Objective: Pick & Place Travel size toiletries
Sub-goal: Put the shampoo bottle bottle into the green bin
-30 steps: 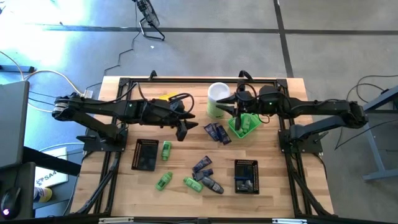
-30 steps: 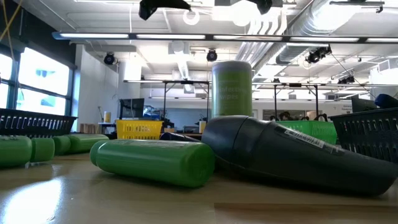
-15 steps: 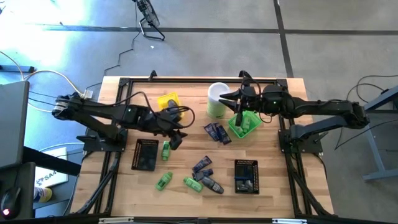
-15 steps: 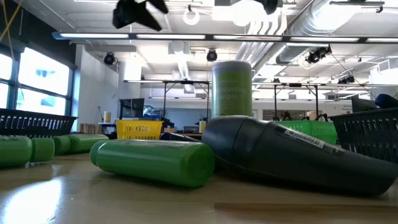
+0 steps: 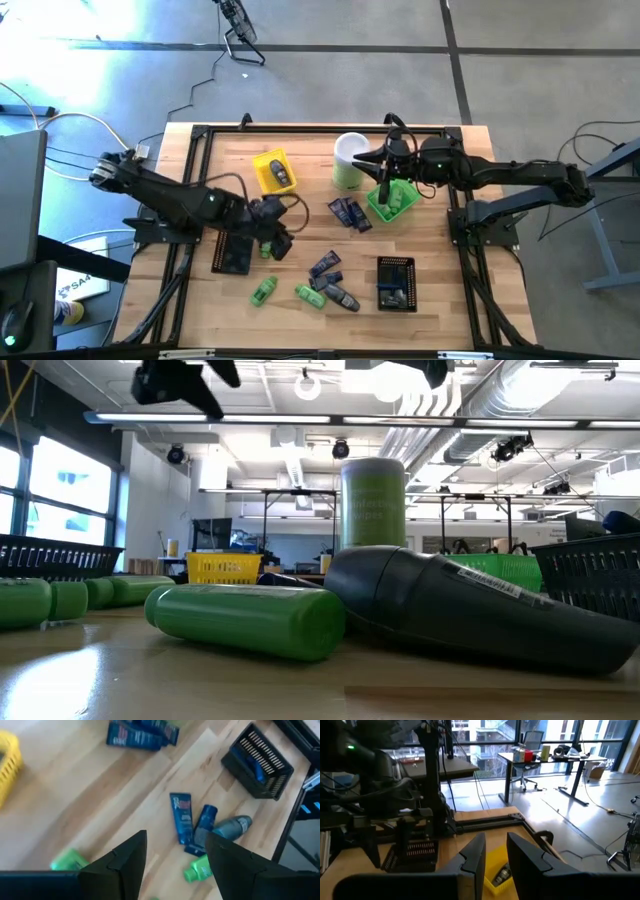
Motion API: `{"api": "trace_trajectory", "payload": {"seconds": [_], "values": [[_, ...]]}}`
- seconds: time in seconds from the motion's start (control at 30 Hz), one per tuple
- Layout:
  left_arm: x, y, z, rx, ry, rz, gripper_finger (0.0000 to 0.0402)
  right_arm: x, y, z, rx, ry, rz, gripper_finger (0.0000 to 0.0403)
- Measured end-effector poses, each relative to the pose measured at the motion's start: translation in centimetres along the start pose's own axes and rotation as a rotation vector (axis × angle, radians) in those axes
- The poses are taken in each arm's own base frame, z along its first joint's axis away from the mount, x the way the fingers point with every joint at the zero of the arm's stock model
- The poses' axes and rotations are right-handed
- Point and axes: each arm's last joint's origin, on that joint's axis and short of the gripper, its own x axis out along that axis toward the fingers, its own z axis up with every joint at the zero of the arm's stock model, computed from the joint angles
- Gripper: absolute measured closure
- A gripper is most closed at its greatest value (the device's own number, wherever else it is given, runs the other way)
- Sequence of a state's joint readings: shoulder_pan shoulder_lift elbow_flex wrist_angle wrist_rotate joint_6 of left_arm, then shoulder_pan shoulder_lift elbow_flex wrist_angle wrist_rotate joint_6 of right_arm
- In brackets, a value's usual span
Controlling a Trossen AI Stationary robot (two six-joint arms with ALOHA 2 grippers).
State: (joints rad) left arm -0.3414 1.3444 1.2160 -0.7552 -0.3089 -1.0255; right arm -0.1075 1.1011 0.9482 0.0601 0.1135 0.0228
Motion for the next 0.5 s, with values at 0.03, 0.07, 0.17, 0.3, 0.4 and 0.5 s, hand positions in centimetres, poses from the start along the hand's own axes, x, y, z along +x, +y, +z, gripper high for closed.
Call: {"api": "trace_trajectory", "payload": {"seconds": [0.03, 0.07, 0.17, 0.3, 0.4, 0.5], "values": [[0.3, -0.3, -0.4, -0.023, -0.002, 0.005, 0.0208, 0.0, 0.0, -0.1, -0.002, 0.01, 0.0, 0.0331], [0.5, -0.5, -0.7, -0.046, 0.005, 0.009, 0.0212, 0.0, 0.0, -0.2, -0.003, 0.019, -0.001, 0.0331], [1.5, -1.3, -2.1, -0.098, 0.04, 0.026, 0.023, 0.0, 0.0, -0.5, -0.01, 0.054, -0.001, 0.0331], [2.8, -2.2, -3.8, -0.172, 0.077, 0.046, 0.0254, 0.0, 0.0, -0.8, -0.036, 0.084, 0.001, 0.0331], [3.4, -3.2, -5.1, -0.225, 0.113, 0.017, 0.027, 0.0, 0.0, -0.8, -0.058, 0.087, 0.007, 0.0331], [3.5, -4.1, -6.4, -0.274, 0.131, -0.019, 0.0285, 0.0, 0.0, -0.8, -0.085, 0.086, 0.009, 0.0331]]}}
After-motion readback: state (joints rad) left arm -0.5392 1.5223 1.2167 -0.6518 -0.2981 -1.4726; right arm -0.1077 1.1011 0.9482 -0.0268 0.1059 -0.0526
